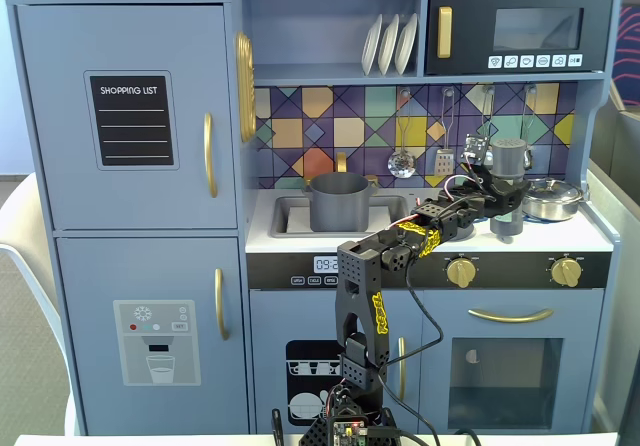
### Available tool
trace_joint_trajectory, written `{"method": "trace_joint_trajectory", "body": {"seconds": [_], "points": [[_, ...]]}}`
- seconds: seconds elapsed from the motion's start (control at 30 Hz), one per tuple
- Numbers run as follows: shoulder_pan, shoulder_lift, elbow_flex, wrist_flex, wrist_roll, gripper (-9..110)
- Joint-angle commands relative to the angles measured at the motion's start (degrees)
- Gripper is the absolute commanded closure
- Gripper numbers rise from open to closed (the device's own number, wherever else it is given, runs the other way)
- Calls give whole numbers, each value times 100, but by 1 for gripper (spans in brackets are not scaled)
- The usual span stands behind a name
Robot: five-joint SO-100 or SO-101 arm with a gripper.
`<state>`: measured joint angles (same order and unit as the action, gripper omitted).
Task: Put salt in the gray recipient
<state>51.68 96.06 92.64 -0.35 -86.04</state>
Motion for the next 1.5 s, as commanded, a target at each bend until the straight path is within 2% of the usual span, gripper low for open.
{"method": "trace_joint_trajectory", "body": {"seconds": [0.0, 0.47, 0.57, 0.83, 1.0, 1.17, 1.33, 1.43, 1.47], "points": [[62, 26, -9, -246, -9, 101], [53, -70, 149, -404, -70, 100], [53, -70, 202, -475, -9, 92], [105, 53, 448, -633, 545, 58], [158, 185, 483, -756, 193, 46], [246, 580, 633, -686, -88, 44], [378, 1740, 1512, -53, -281, 46], [396, 2883, 2259, 756, -352, 48], [334, 3331, 2399, 1345, -325, 53]]}}
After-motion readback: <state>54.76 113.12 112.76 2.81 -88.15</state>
